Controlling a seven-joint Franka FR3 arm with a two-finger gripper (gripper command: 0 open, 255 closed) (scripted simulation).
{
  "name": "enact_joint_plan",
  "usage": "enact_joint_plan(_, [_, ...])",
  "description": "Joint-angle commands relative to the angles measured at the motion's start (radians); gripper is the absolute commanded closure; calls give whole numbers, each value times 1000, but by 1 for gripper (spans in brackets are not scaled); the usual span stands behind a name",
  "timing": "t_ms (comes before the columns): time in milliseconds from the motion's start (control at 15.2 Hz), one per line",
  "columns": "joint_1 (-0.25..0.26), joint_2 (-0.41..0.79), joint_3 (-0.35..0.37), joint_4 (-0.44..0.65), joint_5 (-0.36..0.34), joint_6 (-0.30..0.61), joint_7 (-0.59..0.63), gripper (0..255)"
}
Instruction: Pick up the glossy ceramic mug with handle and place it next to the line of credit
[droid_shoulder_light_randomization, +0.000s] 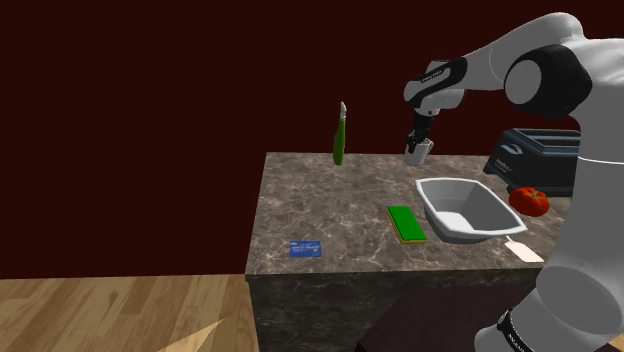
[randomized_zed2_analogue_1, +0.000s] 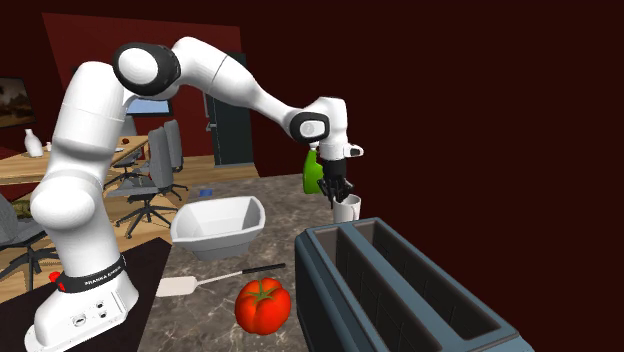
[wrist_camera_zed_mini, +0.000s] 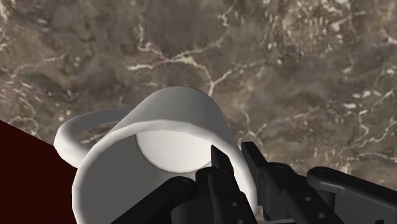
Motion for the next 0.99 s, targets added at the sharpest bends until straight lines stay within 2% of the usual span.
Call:
enact_joint_plan(0, [1, -10, -2, 9, -4, -19, 2, 255])
enact_joint_plan(924, [6, -71, -15, 114, -31, -181, 18, 255])
